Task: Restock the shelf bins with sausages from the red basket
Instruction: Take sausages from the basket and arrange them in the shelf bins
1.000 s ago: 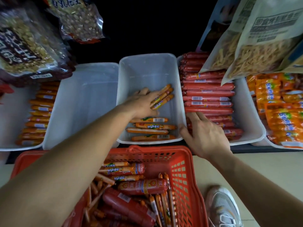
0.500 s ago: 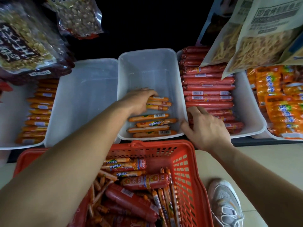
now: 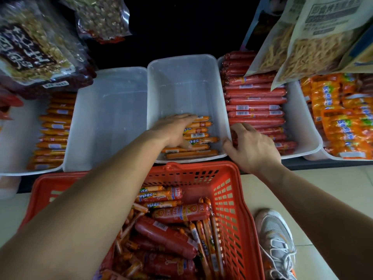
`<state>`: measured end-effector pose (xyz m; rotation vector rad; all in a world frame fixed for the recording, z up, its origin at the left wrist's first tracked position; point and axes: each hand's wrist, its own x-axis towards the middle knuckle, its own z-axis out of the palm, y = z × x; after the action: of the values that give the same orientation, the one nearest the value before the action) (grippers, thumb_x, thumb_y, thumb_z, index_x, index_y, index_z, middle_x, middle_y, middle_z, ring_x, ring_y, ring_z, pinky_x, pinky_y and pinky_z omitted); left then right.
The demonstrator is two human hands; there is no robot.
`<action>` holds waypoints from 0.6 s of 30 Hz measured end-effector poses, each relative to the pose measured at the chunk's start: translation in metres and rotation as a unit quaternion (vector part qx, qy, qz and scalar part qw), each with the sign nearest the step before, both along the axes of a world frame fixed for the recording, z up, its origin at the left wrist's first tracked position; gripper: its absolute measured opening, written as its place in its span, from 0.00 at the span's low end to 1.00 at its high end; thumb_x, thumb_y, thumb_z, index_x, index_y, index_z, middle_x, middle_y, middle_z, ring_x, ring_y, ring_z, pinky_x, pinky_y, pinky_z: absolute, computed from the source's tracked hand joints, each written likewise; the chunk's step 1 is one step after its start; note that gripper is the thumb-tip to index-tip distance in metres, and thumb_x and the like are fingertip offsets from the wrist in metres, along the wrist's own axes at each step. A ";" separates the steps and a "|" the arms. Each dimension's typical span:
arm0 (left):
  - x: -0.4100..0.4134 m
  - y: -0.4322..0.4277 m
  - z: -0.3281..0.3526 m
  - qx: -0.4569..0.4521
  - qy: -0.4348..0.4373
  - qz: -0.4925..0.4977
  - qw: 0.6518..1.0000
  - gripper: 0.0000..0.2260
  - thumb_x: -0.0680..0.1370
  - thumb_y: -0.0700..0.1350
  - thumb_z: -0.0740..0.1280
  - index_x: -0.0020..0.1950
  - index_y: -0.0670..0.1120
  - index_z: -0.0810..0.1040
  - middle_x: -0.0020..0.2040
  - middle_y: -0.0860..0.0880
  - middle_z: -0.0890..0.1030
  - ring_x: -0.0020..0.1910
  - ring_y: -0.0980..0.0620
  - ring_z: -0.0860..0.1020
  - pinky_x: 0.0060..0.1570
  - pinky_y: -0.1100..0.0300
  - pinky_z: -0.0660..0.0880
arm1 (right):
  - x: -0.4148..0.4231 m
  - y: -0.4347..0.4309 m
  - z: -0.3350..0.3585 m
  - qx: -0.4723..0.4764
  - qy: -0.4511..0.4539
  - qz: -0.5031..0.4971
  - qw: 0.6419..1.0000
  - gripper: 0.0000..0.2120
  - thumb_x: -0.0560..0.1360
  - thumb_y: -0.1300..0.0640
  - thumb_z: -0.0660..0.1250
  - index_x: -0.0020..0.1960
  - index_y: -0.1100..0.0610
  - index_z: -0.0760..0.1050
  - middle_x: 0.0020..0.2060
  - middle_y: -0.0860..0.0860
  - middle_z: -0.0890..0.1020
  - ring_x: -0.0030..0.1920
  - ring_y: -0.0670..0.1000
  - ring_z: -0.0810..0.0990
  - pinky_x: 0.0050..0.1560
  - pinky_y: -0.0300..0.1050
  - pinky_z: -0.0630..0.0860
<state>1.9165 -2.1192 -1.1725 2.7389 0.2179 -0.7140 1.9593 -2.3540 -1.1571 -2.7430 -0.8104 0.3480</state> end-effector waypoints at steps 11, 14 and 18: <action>-0.147 0.009 0.138 -0.053 -0.087 0.186 0.977 0.27 0.77 0.55 0.71 0.74 0.51 0.71 0.71 0.50 0.74 0.68 0.49 0.73 0.66 0.53 0.70 | -0.006 0.047 0.131 -0.087 -0.024 0.083 0.992 0.30 0.76 0.43 0.62 0.73 0.57 0.64 0.68 0.60 0.69 0.67 0.64 0.68 0.61 0.59 0.72; -0.207 0.007 0.160 -0.053 -0.088 0.230 0.968 0.24 0.76 0.55 0.71 0.70 0.50 0.74 0.67 0.50 0.78 0.63 0.50 0.78 0.63 0.56 0.73 | -0.024 0.065 0.180 -0.082 -0.051 0.133 0.986 0.29 0.77 0.43 0.63 0.73 0.57 0.65 0.69 0.61 0.68 0.67 0.65 0.69 0.62 0.60 0.72; -0.273 -0.006 0.152 -0.071 -0.073 0.279 0.955 0.18 0.76 0.50 0.71 0.65 0.49 0.78 0.61 0.48 0.82 0.57 0.51 0.80 0.59 0.58 0.75 | -0.071 0.079 0.197 -0.079 -0.039 0.177 0.980 0.29 0.76 0.44 0.64 0.74 0.55 0.65 0.69 0.60 0.68 0.67 0.65 0.71 0.64 0.59 0.72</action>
<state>1.6430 -2.1252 -1.0203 2.3973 0.8264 -0.3496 1.8887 -2.2749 -0.9602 -2.7630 -1.3522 0.3905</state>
